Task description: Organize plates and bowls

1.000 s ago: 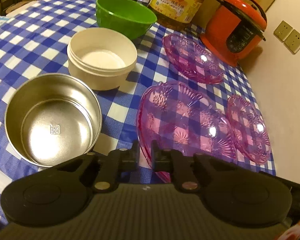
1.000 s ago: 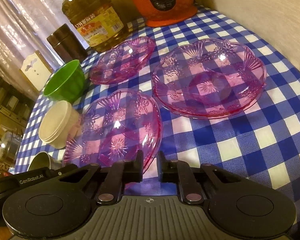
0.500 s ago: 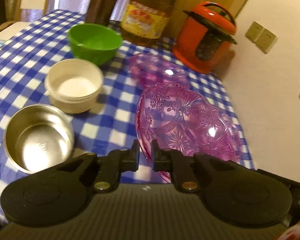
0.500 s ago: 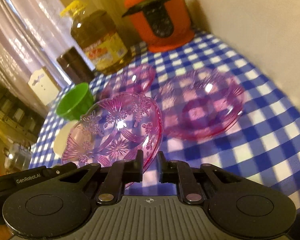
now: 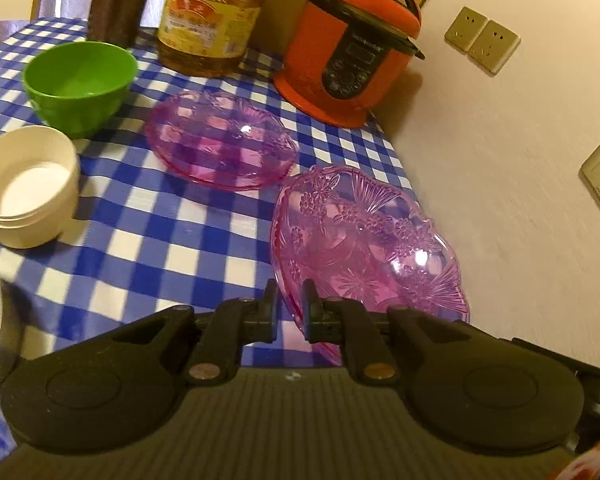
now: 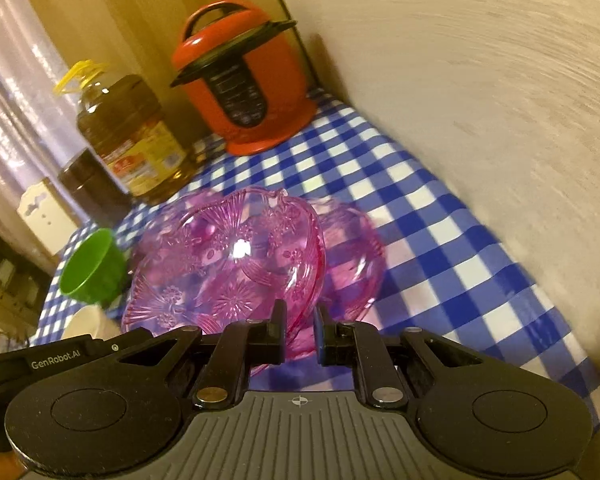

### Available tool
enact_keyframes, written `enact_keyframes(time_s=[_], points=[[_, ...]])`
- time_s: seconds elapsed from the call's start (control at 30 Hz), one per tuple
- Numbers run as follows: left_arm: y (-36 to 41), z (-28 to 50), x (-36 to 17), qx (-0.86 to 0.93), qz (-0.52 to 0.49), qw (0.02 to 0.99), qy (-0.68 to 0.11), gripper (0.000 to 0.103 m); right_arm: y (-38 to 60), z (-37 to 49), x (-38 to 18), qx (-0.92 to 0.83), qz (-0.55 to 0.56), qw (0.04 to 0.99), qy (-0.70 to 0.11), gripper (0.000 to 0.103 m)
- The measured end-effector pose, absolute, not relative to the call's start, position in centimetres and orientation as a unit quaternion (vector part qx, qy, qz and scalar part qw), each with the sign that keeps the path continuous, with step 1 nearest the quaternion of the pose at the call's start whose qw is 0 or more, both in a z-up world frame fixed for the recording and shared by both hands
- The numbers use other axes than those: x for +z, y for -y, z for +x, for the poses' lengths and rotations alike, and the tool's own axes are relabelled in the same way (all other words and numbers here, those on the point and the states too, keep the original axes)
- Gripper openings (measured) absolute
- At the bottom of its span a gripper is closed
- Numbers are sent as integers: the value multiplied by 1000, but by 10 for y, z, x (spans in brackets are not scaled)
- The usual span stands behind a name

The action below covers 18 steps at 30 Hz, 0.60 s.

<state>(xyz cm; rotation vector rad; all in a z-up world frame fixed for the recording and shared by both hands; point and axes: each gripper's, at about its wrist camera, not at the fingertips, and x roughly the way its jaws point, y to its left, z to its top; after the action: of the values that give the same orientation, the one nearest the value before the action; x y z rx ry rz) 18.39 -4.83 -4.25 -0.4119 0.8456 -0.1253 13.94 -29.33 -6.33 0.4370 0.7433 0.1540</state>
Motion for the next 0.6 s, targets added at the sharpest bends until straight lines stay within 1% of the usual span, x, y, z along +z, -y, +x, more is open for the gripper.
enact_keyframes(time_s=[0.6], points=[[77,216,-66,-68,-160,887,-427,11,311,169,-90,47,205,908,-362,14]])
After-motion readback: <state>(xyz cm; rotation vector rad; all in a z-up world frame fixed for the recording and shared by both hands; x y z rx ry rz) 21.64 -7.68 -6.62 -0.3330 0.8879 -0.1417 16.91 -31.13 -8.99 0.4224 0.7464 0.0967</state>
